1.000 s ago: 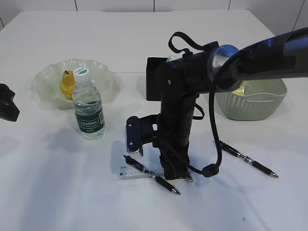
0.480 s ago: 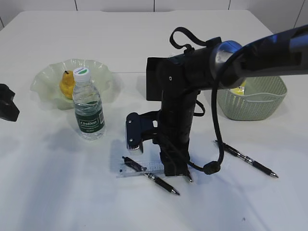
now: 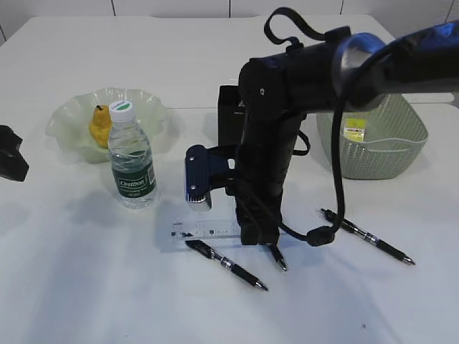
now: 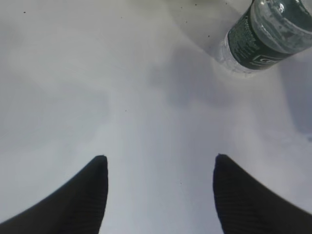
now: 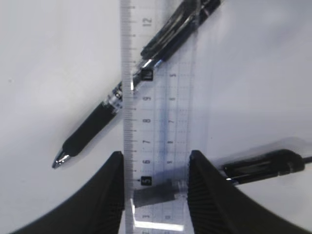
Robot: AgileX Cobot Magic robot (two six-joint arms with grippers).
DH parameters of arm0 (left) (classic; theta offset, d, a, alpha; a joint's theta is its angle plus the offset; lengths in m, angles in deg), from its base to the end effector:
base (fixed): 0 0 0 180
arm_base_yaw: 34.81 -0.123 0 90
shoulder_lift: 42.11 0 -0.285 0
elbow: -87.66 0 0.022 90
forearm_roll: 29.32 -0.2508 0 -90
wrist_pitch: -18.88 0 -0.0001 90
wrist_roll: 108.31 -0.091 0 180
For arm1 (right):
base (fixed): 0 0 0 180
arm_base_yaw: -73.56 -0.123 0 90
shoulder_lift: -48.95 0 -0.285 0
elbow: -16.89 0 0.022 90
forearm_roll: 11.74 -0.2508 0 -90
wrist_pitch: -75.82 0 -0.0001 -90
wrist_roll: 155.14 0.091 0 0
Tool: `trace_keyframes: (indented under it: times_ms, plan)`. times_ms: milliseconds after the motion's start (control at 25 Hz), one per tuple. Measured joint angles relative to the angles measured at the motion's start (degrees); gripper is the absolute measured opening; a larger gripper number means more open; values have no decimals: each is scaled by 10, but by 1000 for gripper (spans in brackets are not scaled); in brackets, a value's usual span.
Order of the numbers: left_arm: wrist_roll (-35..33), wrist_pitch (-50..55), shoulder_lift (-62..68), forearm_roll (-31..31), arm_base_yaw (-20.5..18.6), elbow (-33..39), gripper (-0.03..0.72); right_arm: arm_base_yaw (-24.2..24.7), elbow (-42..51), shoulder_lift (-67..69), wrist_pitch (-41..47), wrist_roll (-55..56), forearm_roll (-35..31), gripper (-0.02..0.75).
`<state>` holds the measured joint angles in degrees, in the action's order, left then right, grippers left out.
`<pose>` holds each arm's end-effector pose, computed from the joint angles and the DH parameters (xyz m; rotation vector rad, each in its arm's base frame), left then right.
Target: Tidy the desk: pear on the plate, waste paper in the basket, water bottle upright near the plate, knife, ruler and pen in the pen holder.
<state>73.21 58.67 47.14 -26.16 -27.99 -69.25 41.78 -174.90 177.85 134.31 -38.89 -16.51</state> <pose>0.2767 -0.0363 0.2526 0.0782 2.6566 -0.1087 0.3530 0.2263 0.1596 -2.2137 2.0937 0.0742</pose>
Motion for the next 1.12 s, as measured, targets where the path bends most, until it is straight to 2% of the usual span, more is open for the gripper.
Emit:
trace_keyframes:
  times_ms: [520, 720, 1120]
  plan:
    - [0, 15, 0, 5, 0, 0, 474, 5, -1, -73, -18, 3, -31, 303]
    - [0, 28, 0, 10, 0, 0, 474, 41, -6, -91, -40, 3, -120, 303]
    - [0, 28, 0, 19, 0, 0, 474, 152, -6, -108, -104, -22, -280, 303]
